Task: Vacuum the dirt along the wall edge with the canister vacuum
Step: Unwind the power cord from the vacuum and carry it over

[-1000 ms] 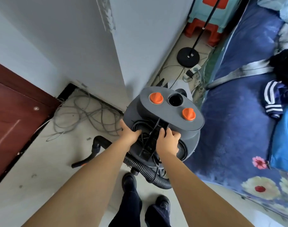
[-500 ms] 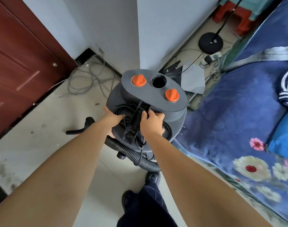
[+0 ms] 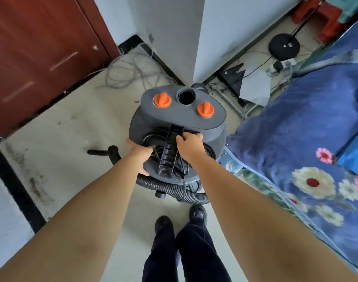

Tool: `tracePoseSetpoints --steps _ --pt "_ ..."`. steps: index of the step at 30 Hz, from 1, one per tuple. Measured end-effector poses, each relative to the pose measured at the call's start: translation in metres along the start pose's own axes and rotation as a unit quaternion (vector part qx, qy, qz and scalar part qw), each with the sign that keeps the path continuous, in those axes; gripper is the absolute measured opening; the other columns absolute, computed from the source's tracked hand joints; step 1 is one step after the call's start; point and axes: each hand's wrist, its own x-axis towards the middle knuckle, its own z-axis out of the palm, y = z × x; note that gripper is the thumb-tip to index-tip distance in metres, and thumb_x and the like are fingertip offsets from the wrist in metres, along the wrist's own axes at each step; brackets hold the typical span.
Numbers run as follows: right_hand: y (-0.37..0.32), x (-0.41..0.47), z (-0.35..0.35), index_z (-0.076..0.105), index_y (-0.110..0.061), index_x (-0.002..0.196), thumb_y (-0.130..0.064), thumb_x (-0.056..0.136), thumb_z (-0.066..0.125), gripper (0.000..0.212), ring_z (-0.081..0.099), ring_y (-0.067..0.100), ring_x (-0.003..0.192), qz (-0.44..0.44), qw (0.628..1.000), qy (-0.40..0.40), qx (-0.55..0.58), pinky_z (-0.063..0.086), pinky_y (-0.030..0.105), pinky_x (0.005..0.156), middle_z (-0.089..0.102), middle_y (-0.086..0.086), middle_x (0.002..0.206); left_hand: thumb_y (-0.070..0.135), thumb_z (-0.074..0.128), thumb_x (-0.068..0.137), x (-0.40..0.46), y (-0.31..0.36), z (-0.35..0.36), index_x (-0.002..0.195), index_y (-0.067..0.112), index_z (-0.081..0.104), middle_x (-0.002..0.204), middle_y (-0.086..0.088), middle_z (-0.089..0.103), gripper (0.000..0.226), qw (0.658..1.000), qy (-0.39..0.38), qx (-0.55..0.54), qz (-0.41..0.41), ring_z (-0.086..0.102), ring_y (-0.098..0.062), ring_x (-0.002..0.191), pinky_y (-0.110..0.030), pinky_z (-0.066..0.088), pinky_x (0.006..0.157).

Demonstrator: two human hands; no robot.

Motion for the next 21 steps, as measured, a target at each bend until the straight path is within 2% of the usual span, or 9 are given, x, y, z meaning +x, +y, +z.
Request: tracePoseSetpoints --steps 2,4,7,11,15,16,18,19,21 --pt "0.006 -0.014 0.011 0.044 -0.019 0.073 -0.026 0.101 0.037 0.03 0.047 0.028 0.089 -0.007 1.0 -0.011 -0.011 0.042 0.033 0.09 0.033 0.012 0.126 0.027 0.065 0.091 -0.006 -0.024 -0.006 0.149 0.032 0.004 0.153 -0.012 0.021 0.084 0.999 0.008 -0.029 -0.014 0.036 -0.045 0.129 -0.072 0.043 0.088" --pt "0.013 -0.029 0.022 0.046 -0.016 0.078 -0.025 0.102 0.037 0.027 0.046 0.027 0.086 -0.015 0.999 -0.026 -0.018 0.039 0.028 0.081 0.031 0.012 0.129 0.026 0.065 0.09 -0.012 -0.048 -0.01 0.149 0.032 0.007 0.153 -0.01 0.021 0.083 0.998 0.017 -0.061 -0.025 0.034 -0.045 0.131 -0.074 0.041 0.088" --pt "0.03 -0.048 0.033 0.05 -0.011 0.09 -0.024 0.101 0.037 0.021 0.045 0.028 0.09 -0.035 0.997 -0.044 -0.046 0.04 0.029 0.084 0.03 0.013 0.132 0.024 0.067 0.089 -0.025 -0.086 -0.012 0.148 0.033 0.013 0.152 -0.008 0.026 0.08 0.993 0.037 -0.106 -0.036 0.035 -0.044 0.132 -0.075 0.042 0.084" --pt "0.054 -0.072 0.035 0.042 -0.019 0.074 -0.022 0.101 0.036 0.028 0.04 0.024 0.094 -0.076 0.985 -0.088 -0.128 0.038 0.03 0.088 0.037 0.018 0.132 0.025 0.063 0.092 -0.045 -0.139 0.0 0.148 0.035 0.005 0.155 -0.009 0.021 0.081 0.984 0.037 -0.163 -0.07 0.034 -0.044 0.132 -0.073 0.041 0.088" --pt "0.084 -0.096 0.034 0.045 -0.017 0.079 -0.023 0.101 0.037 0.024 0.041 0.028 0.11 -0.099 0.968 -0.114 -0.202 0.037 0.033 0.085 0.042 0.017 0.133 0.023 0.061 0.093 -0.072 -0.19 0.024 0.147 0.034 0.002 0.154 -0.008 0.021 0.081 0.97 0.046 -0.214 -0.103 0.036 -0.043 0.131 -0.073 0.041 0.089" --pt "0.093 -0.103 0.034 0.047 -0.016 0.081 -0.023 0.101 0.037 0.024 0.04 0.03 0.114 -0.106 0.964 -0.118 -0.212 0.039 0.034 0.089 0.04 0.016 0.134 0.023 0.06 0.093 -0.079 -0.203 0.03 0.148 0.035 -0.001 0.154 -0.008 0.022 0.082 0.967 0.046 -0.226 -0.11 0.037 -0.043 0.13 -0.072 0.042 0.089" --pt "0.111 -0.119 0.035 0.055 -0.01 0.1 -0.025 0.101 0.036 0.024 0.04 0.035 0.119 -0.13 0.955 -0.115 -0.239 0.041 0.039 0.094 0.037 0.017 0.133 0.023 0.057 0.095 -0.091 -0.228 0.04 0.147 0.038 -0.011 0.155 -0.007 0.024 0.088 0.962 0.036 -0.244 -0.118 0.039 -0.043 0.13 -0.07 0.042 0.091" --pt "0.119 -0.127 0.036 0.054 -0.007 0.108 -0.026 0.102 0.034 0.028 0.042 0.036 0.118 -0.143 0.949 -0.11 -0.26 0.042 0.04 0.093 0.036 0.018 0.132 0.024 0.056 0.095 -0.096 -0.239 0.043 0.147 0.039 -0.015 0.156 -0.007 0.024 0.089 0.96 0.029 -0.25 -0.12 0.04 -0.044 0.13 -0.07 0.042 0.091" --pt "0.133 -0.144 0.04 0.052 -0.005 0.114 -0.027 0.102 0.032 0.032 0.045 0.038 0.114 -0.161 0.938 -0.098 -0.291 0.04 0.042 0.091 0.035 0.017 0.132 0.027 0.056 0.095 -0.105 -0.261 0.05 0.145 0.041 -0.019 0.156 -0.006 0.023 0.091 0.958 0.034 -0.259 -0.119 0.04 -0.044 0.13 -0.069 0.044 0.089"
